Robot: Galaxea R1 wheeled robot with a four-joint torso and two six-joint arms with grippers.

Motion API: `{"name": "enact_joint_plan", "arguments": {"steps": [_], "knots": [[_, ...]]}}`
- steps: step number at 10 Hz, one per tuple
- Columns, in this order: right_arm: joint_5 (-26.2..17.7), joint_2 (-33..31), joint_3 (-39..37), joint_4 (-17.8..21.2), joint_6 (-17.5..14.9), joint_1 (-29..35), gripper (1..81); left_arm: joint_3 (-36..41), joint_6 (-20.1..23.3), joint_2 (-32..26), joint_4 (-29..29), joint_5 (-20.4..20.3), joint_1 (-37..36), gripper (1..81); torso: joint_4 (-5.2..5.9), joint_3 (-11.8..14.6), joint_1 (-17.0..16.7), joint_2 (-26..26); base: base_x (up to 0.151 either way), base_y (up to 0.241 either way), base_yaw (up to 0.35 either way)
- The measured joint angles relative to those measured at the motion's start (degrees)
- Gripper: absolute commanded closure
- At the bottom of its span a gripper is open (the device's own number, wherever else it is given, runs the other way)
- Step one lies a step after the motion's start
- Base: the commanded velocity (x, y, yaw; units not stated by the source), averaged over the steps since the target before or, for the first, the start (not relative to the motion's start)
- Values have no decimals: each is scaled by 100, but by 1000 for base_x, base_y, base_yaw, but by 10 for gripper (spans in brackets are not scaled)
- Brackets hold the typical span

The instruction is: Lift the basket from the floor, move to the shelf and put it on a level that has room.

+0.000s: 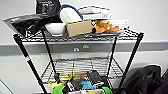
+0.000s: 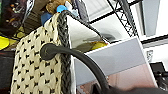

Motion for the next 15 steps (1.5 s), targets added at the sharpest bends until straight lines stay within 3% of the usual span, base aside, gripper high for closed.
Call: {"name": "enact_joint_plan", "arguments": {"steps": [8,12,15], "knots": [[-141,-744,1056,324,12,706,811,1301,-107,-695,-4,-29,-837,811,0,0,1,0,0,0,0],[-383,-883,1293,595,15,1202,811,1592,-144,-855,-13,39,-1301,811,0,0,1,0,0,0,0],[-479,-1154,1618,859,17,1698,811,1762,-422,-916,-24,140,-1781,811,0,0,1,0,0,0,0]]}}
